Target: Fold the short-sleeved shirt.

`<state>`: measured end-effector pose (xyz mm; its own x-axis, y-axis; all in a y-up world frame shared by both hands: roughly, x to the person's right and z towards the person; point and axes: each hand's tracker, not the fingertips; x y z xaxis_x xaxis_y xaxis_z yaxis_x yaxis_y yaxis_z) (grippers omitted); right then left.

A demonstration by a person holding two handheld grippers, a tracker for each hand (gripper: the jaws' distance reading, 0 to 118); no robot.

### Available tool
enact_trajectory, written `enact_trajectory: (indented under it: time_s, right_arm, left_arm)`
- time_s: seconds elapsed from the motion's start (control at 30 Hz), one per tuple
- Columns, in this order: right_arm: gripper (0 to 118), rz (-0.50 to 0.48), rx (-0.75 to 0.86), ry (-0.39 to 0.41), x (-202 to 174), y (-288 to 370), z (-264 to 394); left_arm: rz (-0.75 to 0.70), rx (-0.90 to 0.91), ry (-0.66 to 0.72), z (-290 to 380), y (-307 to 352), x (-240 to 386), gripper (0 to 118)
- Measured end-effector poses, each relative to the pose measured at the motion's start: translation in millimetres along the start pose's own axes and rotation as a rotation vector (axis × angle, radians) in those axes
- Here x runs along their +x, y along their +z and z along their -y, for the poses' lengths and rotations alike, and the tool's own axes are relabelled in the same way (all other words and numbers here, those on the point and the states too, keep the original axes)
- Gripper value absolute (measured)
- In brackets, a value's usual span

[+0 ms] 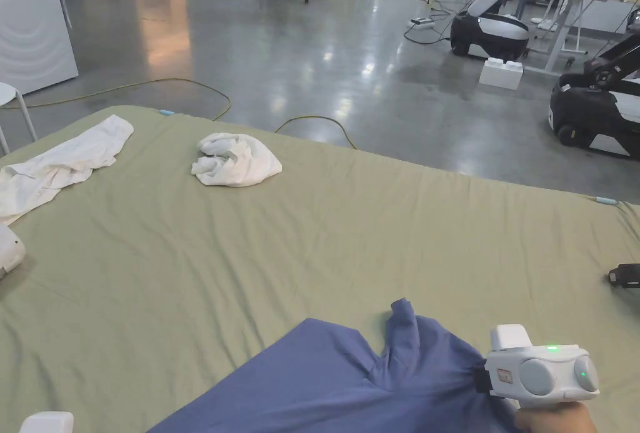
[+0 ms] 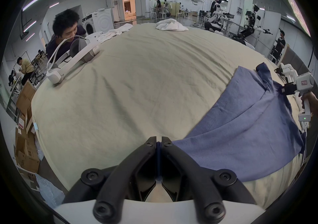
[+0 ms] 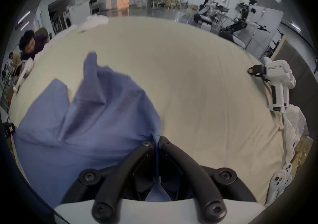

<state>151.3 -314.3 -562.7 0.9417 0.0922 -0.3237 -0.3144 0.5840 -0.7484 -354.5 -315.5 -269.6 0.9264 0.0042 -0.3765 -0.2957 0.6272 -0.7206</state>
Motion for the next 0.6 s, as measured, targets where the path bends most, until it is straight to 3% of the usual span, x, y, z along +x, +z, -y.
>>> enact_trajectory:
  time_s: [0.1, 0.2, 0.3, 0.4, 0.6]
  right_arm:
    - [1, 0.023, 0.101, -0.059, 3, 44, 3]
    - [1, 0.078, 0.212, -0.007, 1, 93, 8]
    - [1, 0.109, 0.291, -0.009, 5, 140, 11]
    - [1, 0.202, 0.376, 0.037, 15, 179, 7]
    - [1, 0.269, 0.531, -0.052, 50, 261, -14]
  left_arm:
    - [0.012, 0.038, 0.0, -6, 10, -1, 0]
    - [0.04, 0.105, -0.006, -15, 26, 3, 0]
    - [0.056, 0.19, -0.029, -34, 40, 6, 0]
    - [0.089, 0.265, -0.048, -64, 60, 14, 0]
    - [0.144, 0.413, -0.09, -150, 105, 40, 0]
